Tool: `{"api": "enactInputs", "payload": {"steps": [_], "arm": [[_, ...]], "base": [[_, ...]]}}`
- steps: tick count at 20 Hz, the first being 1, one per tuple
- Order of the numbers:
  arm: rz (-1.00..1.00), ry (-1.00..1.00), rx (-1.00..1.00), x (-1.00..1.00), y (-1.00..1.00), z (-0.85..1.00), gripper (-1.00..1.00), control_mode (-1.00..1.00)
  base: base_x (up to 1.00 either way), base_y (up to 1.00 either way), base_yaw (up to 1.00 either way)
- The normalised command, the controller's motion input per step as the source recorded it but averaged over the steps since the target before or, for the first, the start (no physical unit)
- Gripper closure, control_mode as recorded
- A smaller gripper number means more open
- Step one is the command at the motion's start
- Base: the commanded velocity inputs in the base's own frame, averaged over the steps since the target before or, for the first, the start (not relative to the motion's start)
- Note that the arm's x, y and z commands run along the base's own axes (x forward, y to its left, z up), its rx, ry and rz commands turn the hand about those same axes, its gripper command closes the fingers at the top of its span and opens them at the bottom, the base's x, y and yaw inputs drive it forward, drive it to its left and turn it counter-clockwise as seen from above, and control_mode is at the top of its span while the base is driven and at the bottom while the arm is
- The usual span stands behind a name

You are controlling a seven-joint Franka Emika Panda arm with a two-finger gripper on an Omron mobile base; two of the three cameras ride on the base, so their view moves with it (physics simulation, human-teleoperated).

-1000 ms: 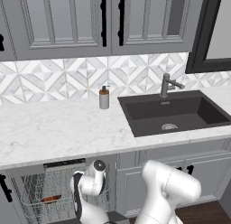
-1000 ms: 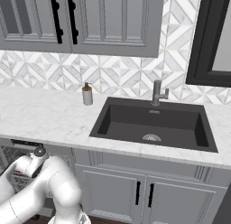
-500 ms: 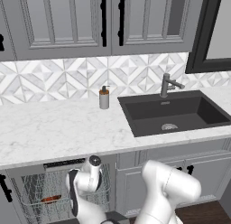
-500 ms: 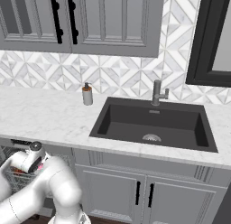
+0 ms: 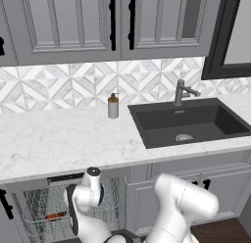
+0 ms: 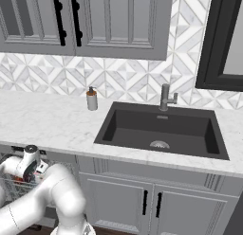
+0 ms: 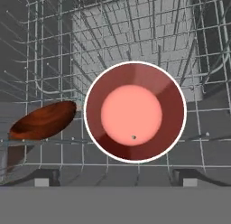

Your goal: Pick up the cup and bowl from the counter, place them in the dishwasher, and close the dishwasher door.

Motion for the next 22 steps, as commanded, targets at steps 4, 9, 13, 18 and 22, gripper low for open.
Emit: {"api": "enactInputs", "payload": {"steps": [4, 9, 13, 18, 22], "arm": [[0.12, 0.23, -0.14, -0.19, 0.46, -0.11, -1.0, -1.0], [0.01, 0.0, -0.14, 0.09, 0.0, -0.59, -1.0, -1.0], [0.0, -0.12, -0.19, 0.0, 0.0, -0.53, -1.0, -1.0], [-0.02, -0.26, -0.06, 0.0, -0.12, -0.13, -1.0, -1.0], [-0.04, -0.19, 0.0, 0.03, -0.22, 0.0, -1.0, -1.0]], "base": [[0.0, 0.0, 0.0], [0.0, 0.0, 0.0], [0.0, 0.0, 0.0], [0.0, 0.0, 0.0], [0.0, 0.0, 0.0]]}}
